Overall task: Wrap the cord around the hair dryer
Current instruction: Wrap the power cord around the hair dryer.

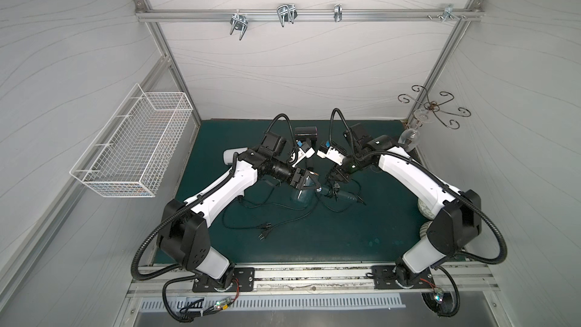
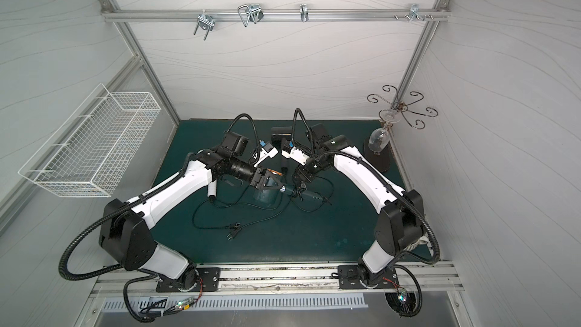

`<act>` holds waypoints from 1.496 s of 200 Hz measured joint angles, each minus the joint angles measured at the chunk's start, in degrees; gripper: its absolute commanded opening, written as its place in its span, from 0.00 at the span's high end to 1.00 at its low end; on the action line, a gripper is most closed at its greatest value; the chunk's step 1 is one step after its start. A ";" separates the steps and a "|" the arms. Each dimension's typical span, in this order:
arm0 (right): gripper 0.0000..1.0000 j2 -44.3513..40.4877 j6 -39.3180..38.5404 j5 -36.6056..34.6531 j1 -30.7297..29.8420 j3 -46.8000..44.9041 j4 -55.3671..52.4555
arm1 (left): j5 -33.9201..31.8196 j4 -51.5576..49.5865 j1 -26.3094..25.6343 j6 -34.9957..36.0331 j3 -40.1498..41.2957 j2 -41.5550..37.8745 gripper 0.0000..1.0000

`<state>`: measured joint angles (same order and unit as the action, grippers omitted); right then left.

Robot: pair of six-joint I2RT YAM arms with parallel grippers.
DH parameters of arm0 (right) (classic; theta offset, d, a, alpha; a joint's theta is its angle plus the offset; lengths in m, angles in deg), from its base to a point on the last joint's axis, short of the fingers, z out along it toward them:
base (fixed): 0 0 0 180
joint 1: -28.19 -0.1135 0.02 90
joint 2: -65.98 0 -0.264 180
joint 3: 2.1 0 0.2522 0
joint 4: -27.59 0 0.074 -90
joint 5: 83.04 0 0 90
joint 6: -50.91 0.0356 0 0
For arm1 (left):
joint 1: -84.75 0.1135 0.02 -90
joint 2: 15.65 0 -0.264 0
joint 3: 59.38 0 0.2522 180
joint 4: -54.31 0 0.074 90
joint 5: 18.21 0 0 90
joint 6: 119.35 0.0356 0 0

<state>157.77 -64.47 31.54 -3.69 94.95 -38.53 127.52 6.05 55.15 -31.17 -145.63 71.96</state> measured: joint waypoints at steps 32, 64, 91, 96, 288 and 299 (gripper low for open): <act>0.65 0.00 0.07 0.13 0.17 -1.22 1.16 | 1.88 0.07 -0.15 -0.52 0.00 0.94 1.00; 0.55 0.00 0.33 0.22 0.52 -2.73 2.29 | 3.58 0.57 -0.17 -1.42 0.00 1.81 1.00; 0.49 0.00 0.44 0.24 0.81 -3.89 2.69 | 5.49 2.19 -0.15 -2.49 0.00 3.17 1.00; 0.48 0.00 0.48 0.26 0.92 -4.07 2.73 | 5.88 2.49 -0.11 -2.80 0.00 3.52 1.00; 0.33 8.46 2.01 2.16 8.02 -2.12 1.68 | 12.52 15.23 0.74 -18.67 -0.70 15.08 1.00; 0.33 8.87 2.03 2.08 8.17 -1.79 1.29 | 12.55 15.56 0.81 -19.67 -0.79 15.08 1.00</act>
<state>166.64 -62.44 33.61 4.49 93.15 -37.24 140.06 21.61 55.96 -50.84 -146.41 87.04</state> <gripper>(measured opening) 0.665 0.770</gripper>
